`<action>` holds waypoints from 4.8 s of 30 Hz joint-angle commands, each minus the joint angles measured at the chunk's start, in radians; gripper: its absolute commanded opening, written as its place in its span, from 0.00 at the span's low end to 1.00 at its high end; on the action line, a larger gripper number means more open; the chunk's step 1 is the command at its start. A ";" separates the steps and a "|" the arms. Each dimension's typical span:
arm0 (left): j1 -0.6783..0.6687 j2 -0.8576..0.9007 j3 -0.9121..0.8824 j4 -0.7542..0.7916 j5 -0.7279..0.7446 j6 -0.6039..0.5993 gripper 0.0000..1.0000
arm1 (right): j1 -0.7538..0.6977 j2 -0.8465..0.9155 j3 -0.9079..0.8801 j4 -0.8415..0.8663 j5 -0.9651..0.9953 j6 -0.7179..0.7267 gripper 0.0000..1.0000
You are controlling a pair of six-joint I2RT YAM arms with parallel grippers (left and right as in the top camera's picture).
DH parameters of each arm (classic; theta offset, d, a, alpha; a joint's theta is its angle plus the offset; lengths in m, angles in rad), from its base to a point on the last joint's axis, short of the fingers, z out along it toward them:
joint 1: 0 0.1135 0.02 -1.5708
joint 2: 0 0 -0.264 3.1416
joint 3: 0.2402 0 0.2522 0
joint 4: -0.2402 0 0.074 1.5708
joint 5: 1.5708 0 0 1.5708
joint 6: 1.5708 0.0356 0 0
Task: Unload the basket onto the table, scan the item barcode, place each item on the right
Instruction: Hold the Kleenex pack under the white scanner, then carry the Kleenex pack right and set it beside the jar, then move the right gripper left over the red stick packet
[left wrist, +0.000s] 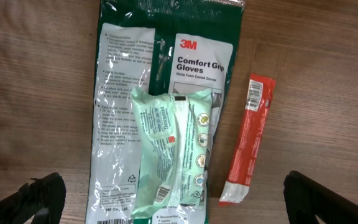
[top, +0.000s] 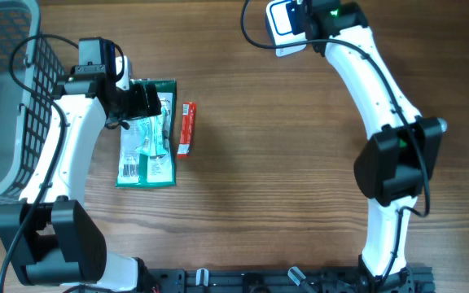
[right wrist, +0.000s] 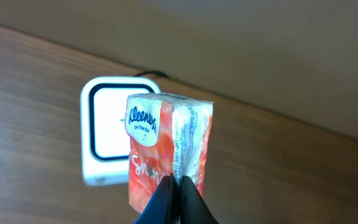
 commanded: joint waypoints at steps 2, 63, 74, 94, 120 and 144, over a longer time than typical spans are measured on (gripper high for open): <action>0.005 -0.013 0.010 -0.001 -0.006 0.002 1.00 | 0.023 0.097 0.018 0.081 0.048 -0.152 0.04; 0.005 -0.013 0.010 -0.001 -0.006 0.001 1.00 | -0.096 -0.335 -0.778 -0.241 -0.389 0.339 0.47; 0.005 -0.013 0.010 -0.001 -0.006 0.001 1.00 | 0.026 -0.334 -0.906 0.011 -0.300 0.474 0.17; 0.005 -0.013 0.010 -0.001 -0.006 0.001 1.00 | -0.052 -0.335 -0.890 -0.112 -0.475 0.415 0.24; 0.005 -0.013 0.010 -0.001 -0.006 0.001 1.00 | 0.470 -0.294 -0.899 0.660 -0.679 0.890 0.04; 0.005 -0.013 0.010 -0.001 -0.006 0.001 1.00 | 0.480 -0.014 -0.899 0.802 -0.521 0.932 0.04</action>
